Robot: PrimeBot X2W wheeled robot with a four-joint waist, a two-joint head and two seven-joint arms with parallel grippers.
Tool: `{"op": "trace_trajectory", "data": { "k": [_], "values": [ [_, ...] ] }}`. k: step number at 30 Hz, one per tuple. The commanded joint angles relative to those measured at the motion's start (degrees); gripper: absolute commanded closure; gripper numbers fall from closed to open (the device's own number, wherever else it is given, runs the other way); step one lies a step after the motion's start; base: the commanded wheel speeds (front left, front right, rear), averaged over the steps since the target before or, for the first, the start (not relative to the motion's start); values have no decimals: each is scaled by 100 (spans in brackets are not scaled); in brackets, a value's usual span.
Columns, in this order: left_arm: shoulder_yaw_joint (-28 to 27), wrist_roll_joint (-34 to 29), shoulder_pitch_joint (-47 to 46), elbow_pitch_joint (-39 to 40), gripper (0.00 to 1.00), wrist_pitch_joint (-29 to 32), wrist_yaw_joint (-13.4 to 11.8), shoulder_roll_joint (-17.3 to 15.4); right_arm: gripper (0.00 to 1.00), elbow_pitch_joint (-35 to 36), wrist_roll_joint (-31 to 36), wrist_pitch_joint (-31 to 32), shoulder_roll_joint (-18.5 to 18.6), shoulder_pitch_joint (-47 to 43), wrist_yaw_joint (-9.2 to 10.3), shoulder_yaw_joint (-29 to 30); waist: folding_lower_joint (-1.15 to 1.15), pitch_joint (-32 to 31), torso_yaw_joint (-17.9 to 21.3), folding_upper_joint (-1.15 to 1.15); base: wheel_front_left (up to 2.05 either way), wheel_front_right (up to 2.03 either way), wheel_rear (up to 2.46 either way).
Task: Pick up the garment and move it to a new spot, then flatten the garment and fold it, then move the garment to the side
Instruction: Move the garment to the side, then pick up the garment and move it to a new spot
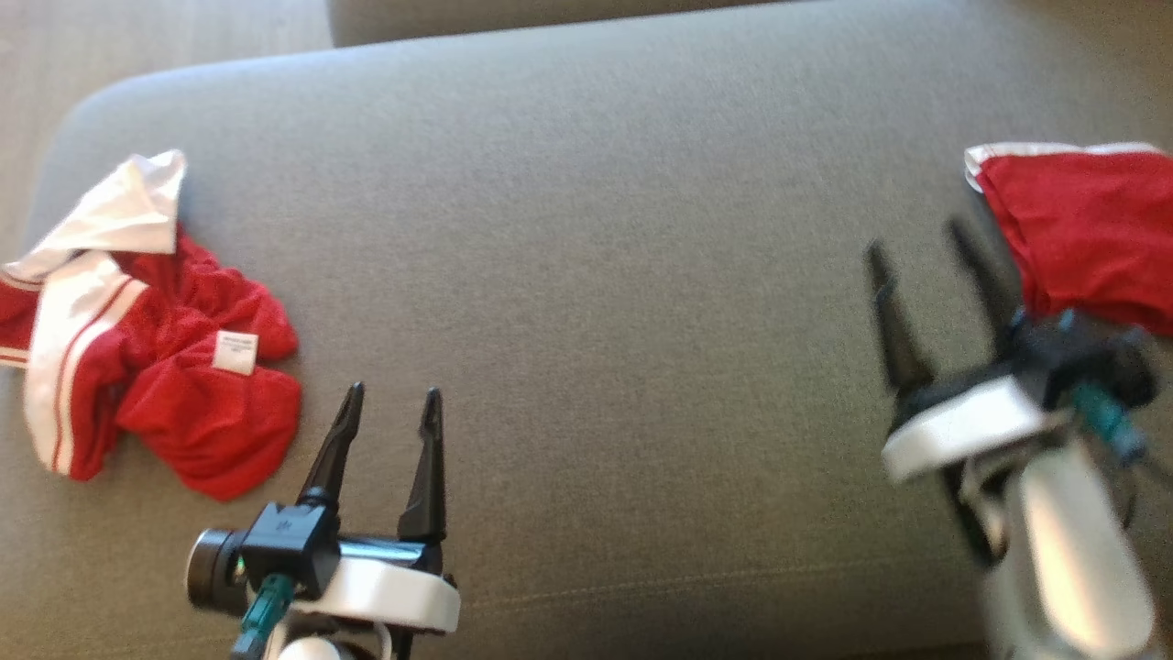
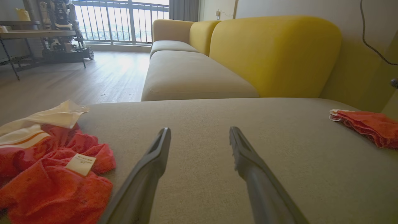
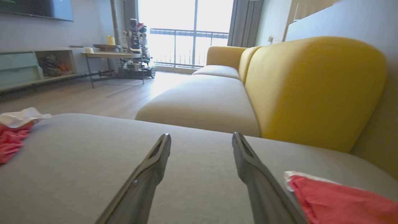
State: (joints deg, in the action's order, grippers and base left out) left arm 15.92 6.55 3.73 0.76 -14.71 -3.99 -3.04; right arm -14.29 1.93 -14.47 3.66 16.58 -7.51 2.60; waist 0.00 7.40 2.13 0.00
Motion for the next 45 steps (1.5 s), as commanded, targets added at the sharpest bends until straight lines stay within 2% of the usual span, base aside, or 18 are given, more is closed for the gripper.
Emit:
{"op": "trace_trajectory", "data": {
  "k": [1,3,5,14,21,38,41,45],
  "values": [
    [-217,50,-51,183,0,-29,-81,15,0,320,-273,-51,-75,-191,2,-316,0,-160,-128,0,0,0,0],
    [-241,100,40,217,0,-29,-150,15,0,518,-571,-51,-76,-607,2,-505,0,-267,-167,0,0,0,0],
    [-241,43,117,318,0,-29,-187,15,0,715,-592,-51,-77,-946,2,-593,0,-384,-203,0,0,0,0],
    [-161,-96,519,491,0,-29,-295,15,0,1572,-479,-52,-78,-1941,2,-22,0,-742,-302,0,0,0,0],
    [-270,-71,717,522,0,-29,-380,16,0,1478,-795,-52,-78,-2279,2,14,0,-895,-306,0,0,0,0],
    [-315,-43,777,521,0,-29,-370,16,0,1406,-784,-52,-78,-2354,2,-142,0,-934,-392,0,0,0,0],
    [-308,-52,772,519,0,-29,-389,16,0,1427,-793,-52,-78,-2362,2,-141,0,-937,-489,0,0,0,0],
    [-305,-91,731,512,0,-29,-392,16,0,1460,-792,-52,-78,-2401,2,-196,0,-959,-821,0,0,0,0]
  ]
}}
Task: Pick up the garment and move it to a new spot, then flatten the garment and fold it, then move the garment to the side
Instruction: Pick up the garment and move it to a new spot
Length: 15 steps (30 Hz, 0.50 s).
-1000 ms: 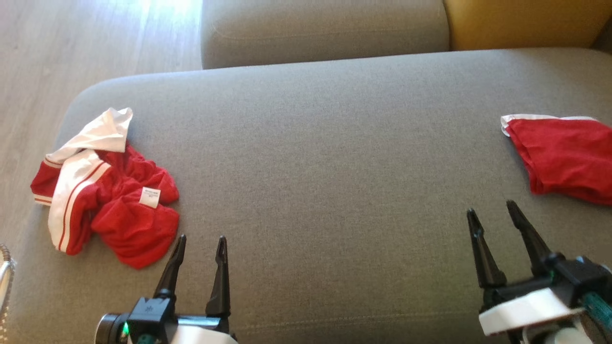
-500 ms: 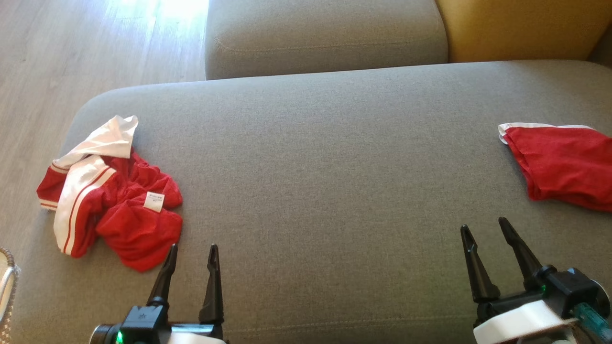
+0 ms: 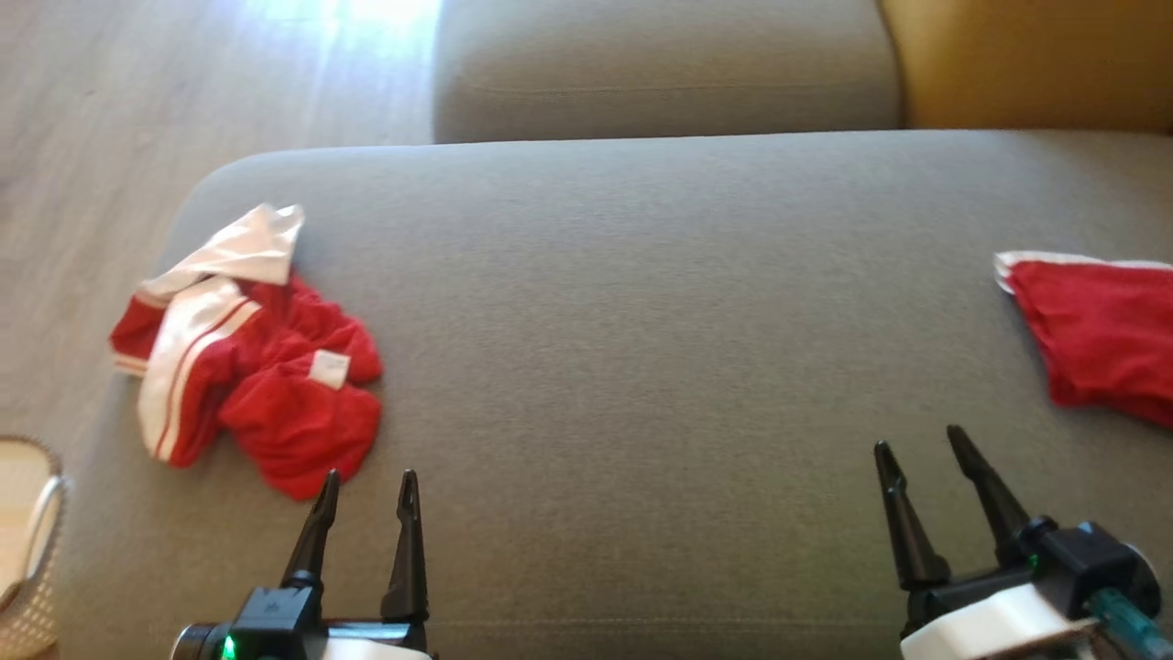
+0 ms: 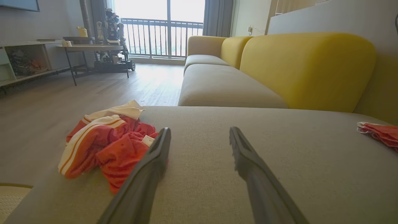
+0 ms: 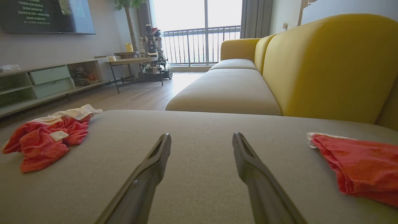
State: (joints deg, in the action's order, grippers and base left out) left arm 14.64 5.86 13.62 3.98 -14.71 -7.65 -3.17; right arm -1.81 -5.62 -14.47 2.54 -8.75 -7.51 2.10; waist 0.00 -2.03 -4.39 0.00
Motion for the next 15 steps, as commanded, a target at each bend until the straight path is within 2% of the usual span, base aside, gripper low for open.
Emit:
{"op": "trace_trajectory", "data": {
  "k": [1,6,7,15],
  "values": [
    [-197,-26,-263,195,0,-29,-33,29,0,215,-28,-52,34,123,2,-184,0,-25,-261,0,0,0,0],
    [-279,-22,-246,243,0,-29,-57,29,0,241,-35,-52,34,42,2,-335,0,-80,-859,0,0,0,0],
    [-279,-22,-246,243,0,-29,-57,29,0,241,-35,-52,34,42,2,-335,0,-80,-859,0,0,0,0],
    [-347,-30,-115,306,0,-29,-44,29,0,273,-160,-52,34,-72,2,-531,0,-163,-1846,0,0,0,0]
  ]
}}
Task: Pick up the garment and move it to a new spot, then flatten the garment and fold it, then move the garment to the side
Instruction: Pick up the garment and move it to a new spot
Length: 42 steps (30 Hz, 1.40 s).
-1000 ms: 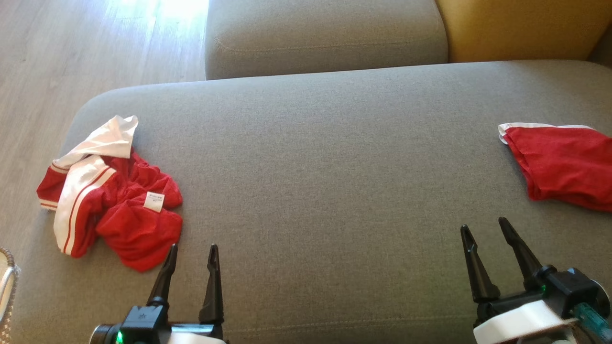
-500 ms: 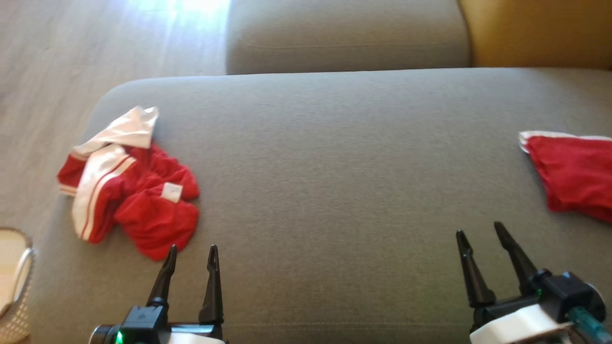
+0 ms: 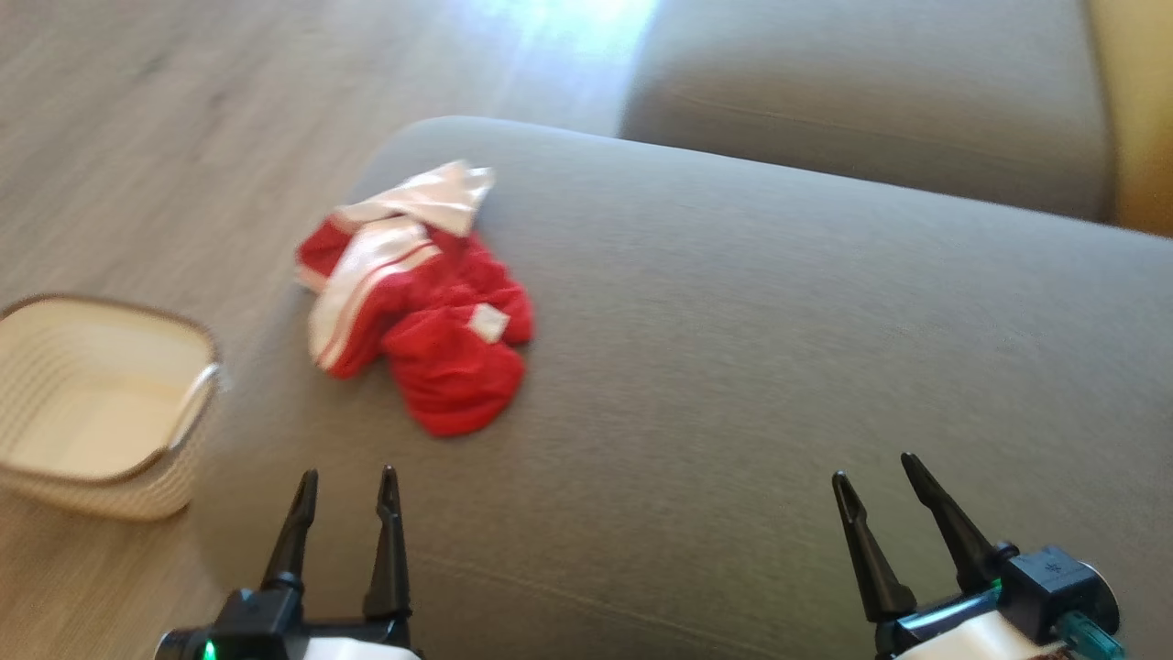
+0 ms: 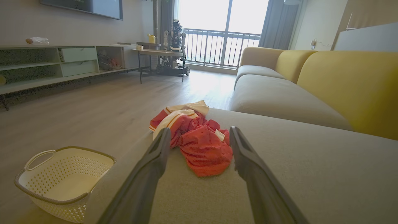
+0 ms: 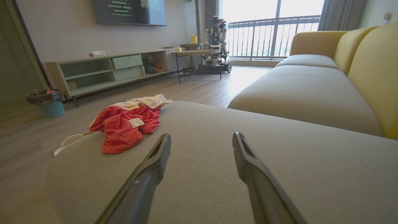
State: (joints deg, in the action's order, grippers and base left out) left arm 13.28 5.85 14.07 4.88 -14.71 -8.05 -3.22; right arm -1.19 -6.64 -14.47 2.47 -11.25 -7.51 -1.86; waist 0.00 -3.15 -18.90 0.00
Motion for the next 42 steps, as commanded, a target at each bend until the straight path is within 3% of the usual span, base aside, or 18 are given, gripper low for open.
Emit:
{"op": "trace_trajectory", "data": {
  "k": [1,6,16,20,24,29,34,36,42],
  "values": [
    [-229,-28,-149,220,0,-29,2,35,0,216,-67,-52,41,175,2,-154,0,-55,-498,0,0,0,0],
    [-347,1,-75,321,0,-29,-31,35,0,221,-97,-52,41,211,2,-269,0,10,-825,0,0,0,0],
    [-385,205,-75,501,0,-29,-217,35,0,155,-37,-52,41,408,2,-376,0,164,-950,0,0,0,0],
    [-535,358,-498,503,0,-29,-94,35,0,164,57,-52,41,412,2,-354,0,310,-935,0,0,0,0],
    [-796,405,-1418,274,0,-29,237,33,0,199,216,-52,41,382,2,-265,0,524,-875,0,0,0,0],
    [-1086,602,-2813,-644,0,-29,713,22,0,266,450,-52,41,506,2,-278,0,957,-592,0,0,0,0],
    [-1215,887,-4242,-2398,0,161,1051,-128,0,277,657,-52,41,705,2,-303,0,1400,-354,0,0,0,0],
    [-1226,936,-4540,-2774,0,305,1086,-169,0,289,705,-52,41,754,2,-318,0,1519,-307,0,0,0,0],
    [-1417,1258,-6176,-4869,0,1578,978,-324,0,378,1026,-52,41,1121,2,-310,0,2178,-124,0,0,0,0]
  ]
}}
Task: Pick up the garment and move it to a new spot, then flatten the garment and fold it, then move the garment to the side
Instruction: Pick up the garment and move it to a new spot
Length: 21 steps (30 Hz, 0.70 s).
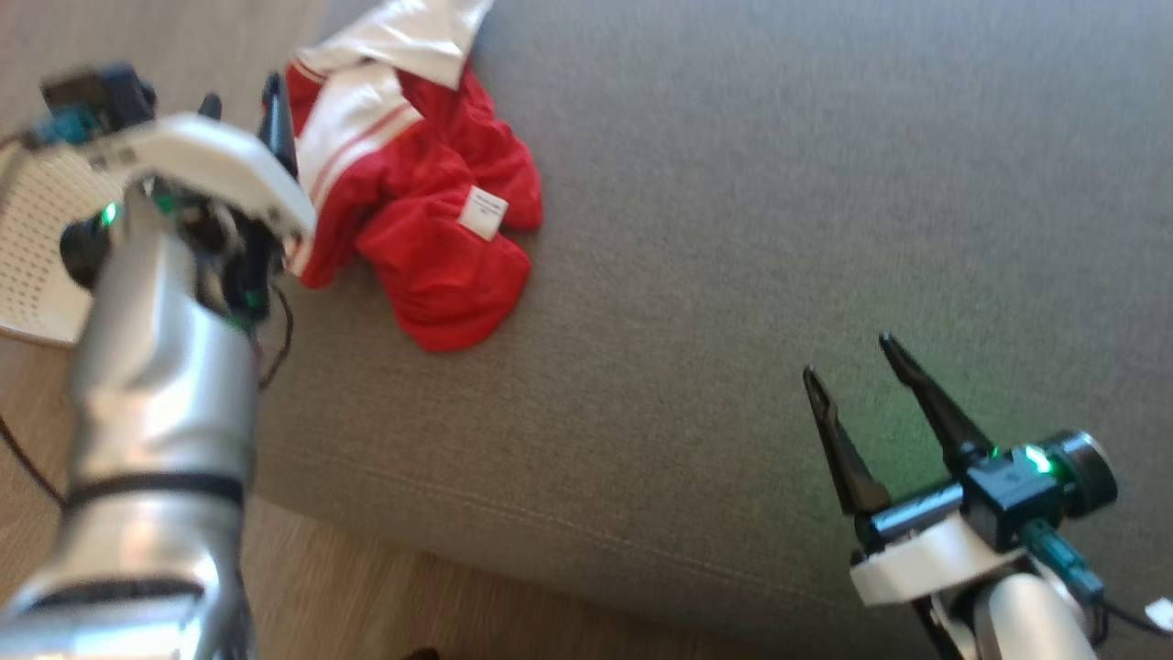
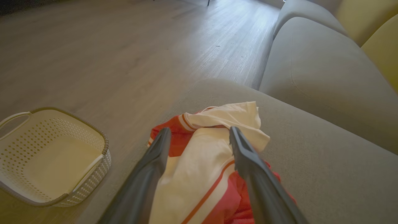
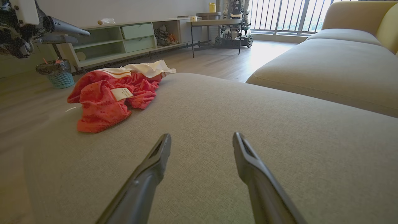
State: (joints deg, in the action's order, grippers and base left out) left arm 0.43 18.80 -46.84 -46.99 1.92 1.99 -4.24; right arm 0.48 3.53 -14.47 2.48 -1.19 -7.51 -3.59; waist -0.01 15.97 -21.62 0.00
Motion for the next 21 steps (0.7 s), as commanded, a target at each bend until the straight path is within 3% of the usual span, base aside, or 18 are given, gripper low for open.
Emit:
{"op": "trace_trajectory", "data": {
  "k": [1,7,13,21],
  "values": [
    [-195,69,-306,58,0,91,-20,-223,0,210,54,-52,43,169,2,-131,1,359,174,0,0,0,0],
    [-319,419,-1225,-1215,0,1042,96,-272,0,231,128,-52,159,431,2,-134,1,734,320,0,0,0,0],
    [-145,434,-1540,-2024,0,1658,281,-379,0,265,102,-52,199,601,2,-157,1,936,499,0,0,0,0],
    [-64,457,-1642,-2329,0,1493,327,-367,0,263,86,-52,220,705,2,-173,1,1047,564,0,0,0,0]
  ]
}}
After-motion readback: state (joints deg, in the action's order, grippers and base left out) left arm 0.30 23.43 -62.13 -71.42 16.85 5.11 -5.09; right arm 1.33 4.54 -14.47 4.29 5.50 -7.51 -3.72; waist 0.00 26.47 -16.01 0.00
